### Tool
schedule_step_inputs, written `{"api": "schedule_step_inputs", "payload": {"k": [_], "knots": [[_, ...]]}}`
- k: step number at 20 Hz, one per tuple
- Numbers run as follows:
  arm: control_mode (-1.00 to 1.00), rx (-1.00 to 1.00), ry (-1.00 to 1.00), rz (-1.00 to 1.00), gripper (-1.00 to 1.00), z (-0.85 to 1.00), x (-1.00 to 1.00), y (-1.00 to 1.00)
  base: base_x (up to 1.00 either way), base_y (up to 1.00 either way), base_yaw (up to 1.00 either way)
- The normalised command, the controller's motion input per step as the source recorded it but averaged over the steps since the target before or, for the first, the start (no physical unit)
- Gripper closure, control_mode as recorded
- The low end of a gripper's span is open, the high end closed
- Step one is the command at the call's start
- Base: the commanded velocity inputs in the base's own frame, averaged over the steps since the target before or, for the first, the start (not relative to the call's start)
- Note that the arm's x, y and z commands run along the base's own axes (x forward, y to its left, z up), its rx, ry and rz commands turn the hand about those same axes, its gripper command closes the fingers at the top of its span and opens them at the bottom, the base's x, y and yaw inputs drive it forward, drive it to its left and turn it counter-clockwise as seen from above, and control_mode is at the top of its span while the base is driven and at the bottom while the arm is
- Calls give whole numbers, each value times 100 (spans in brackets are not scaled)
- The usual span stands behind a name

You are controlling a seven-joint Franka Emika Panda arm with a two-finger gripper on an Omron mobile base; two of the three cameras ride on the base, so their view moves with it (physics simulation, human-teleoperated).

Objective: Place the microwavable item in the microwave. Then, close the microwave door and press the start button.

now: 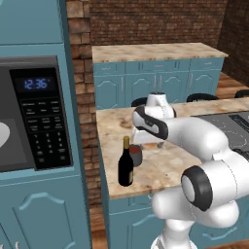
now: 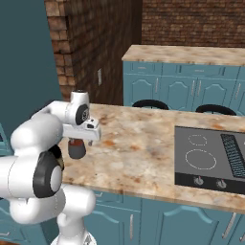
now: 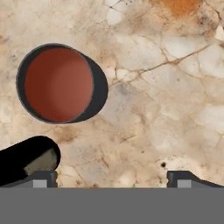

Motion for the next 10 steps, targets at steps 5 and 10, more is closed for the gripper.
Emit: {"api": "schedule_step_inputs", "payload": {"k": [5, 10], "knots": [[-100, 0, 0, 0, -100, -21, 20, 17, 0, 0, 0], [-100, 0, 1, 0, -100, -18, 13, 24, 0, 0, 0]]}}
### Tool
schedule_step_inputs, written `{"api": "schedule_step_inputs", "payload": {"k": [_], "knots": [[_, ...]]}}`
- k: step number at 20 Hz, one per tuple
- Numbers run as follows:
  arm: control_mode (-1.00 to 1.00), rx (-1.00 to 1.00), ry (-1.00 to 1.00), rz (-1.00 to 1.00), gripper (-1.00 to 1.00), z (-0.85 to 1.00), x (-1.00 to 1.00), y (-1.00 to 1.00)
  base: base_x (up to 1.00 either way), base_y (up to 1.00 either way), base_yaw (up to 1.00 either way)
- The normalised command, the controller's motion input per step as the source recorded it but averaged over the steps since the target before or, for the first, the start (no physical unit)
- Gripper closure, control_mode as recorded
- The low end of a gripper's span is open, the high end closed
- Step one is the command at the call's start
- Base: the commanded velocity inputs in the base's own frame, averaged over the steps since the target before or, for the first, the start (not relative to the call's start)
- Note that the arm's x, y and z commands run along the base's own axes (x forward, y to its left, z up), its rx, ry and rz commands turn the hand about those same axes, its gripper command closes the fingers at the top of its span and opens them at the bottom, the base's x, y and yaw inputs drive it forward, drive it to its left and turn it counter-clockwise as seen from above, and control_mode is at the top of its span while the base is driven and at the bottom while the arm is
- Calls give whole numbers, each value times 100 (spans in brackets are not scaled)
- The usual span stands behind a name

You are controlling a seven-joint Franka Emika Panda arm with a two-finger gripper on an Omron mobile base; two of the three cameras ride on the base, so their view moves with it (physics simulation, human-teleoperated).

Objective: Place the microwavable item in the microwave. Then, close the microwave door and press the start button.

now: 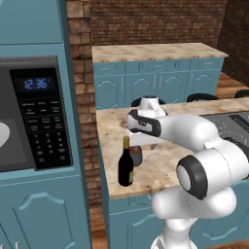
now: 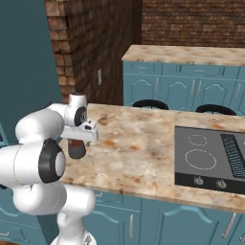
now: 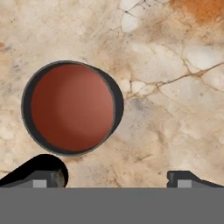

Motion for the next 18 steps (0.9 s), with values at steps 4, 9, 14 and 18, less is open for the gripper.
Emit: {"api": "schedule_step_inputs", "payload": {"k": [4, 9, 14, 18], "knots": [[-100, 0, 0, 0, -100, -14, 14, 7, 0, 0, 0], [-100, 0, 0, 0, -100, -13, 20, -8, 0, 0, 0], [-100, 0, 0, 0, -100, -20, 39, -6, 0, 0, 0], [-100, 0, 2, 0, -100, -22, 43, 0, 0, 0, 0]]}}
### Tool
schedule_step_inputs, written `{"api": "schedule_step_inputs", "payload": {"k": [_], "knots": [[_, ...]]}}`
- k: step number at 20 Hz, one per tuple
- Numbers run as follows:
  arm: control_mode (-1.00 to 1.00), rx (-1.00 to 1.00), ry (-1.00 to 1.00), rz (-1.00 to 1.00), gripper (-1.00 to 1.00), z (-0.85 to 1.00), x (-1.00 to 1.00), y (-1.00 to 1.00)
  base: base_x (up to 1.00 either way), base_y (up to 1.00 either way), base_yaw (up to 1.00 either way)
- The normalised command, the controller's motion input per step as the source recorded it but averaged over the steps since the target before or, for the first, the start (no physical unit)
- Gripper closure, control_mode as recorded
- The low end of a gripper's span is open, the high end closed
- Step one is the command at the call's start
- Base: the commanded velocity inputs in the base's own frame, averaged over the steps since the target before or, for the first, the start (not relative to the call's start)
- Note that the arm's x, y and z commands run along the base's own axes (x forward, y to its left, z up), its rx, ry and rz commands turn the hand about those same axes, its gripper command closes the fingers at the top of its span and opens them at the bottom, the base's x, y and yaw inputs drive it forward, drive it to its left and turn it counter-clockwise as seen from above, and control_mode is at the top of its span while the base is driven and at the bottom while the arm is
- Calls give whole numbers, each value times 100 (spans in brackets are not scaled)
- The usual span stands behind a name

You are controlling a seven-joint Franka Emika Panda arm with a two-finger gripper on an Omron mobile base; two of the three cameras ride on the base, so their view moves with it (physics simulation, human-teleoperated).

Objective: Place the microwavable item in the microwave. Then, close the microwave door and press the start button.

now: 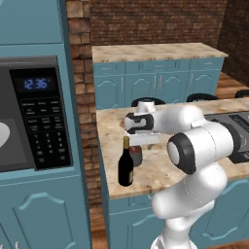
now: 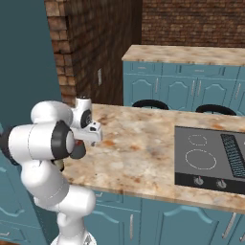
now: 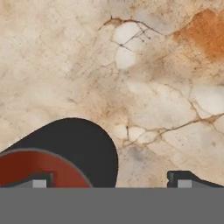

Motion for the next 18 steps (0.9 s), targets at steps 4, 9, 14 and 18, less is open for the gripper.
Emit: {"api": "schedule_step_inputs", "payload": {"k": [4, 9, 14, 18], "knots": [[-100, 0, 2, 0, -100, -31, 11, 5, 0, 0, 0], [-100, -1, 0, 0, 100, -42, -5, 16, 0, 0, 0], [-100, 0, -1, 0, 100, -11, -22, -2, 0, 0, 0], [-100, 0, -11, -4, 100, 4, -58, -18, 0, 0, 0]]}}
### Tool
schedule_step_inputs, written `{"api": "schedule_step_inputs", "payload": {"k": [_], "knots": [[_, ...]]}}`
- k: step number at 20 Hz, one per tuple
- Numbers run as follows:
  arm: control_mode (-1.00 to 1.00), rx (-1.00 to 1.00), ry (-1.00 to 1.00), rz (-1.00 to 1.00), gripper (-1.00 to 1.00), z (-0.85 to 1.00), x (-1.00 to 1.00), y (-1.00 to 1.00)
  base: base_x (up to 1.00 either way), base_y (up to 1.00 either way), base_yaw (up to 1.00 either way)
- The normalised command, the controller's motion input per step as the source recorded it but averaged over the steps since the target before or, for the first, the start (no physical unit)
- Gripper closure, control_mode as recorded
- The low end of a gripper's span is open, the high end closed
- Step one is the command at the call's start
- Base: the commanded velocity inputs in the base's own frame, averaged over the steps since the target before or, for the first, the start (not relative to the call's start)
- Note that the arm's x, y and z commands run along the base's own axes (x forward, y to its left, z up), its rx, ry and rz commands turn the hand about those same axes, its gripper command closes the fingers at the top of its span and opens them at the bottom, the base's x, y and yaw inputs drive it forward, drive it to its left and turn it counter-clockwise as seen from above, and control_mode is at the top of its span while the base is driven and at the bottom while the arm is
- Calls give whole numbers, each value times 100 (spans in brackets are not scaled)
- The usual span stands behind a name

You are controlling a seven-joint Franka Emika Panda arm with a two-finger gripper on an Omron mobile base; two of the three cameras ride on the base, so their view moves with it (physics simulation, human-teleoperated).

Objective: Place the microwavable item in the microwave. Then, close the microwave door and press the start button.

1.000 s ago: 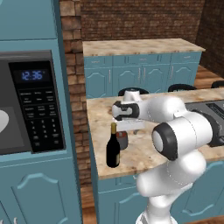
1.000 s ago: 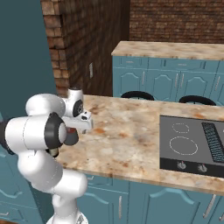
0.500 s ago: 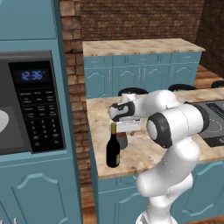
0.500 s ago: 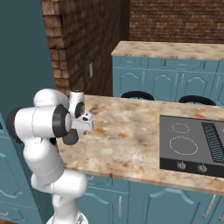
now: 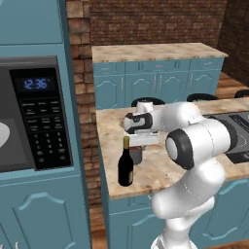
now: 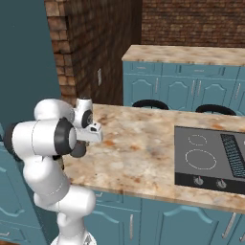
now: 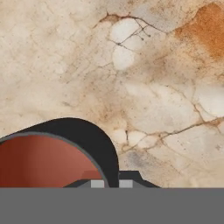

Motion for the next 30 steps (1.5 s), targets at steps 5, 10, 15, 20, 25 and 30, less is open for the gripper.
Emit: {"api": "schedule_step_inputs", "payload": {"k": [5, 10, 15, 20, 25, 30], "knots": [[-100, 0, -17, -2, 100, 64, -65, -41, 0, 0, 0], [-100, 0, -19, -2, 100, 100, -87, -48, 0, 0, 0], [-100, 0, -16, -6, 100, 92, -100, -13, 0, 0, 0], [-100, 0, -9, -7, 100, 79, -89, -2, 0, 0, 0], [-100, 3, 0, -7, 100, 11, -40, -23, 0, 0, 0], [-100, 0, 5, 0, 100, -2, 0, -4, 0, 0, 0]]}}
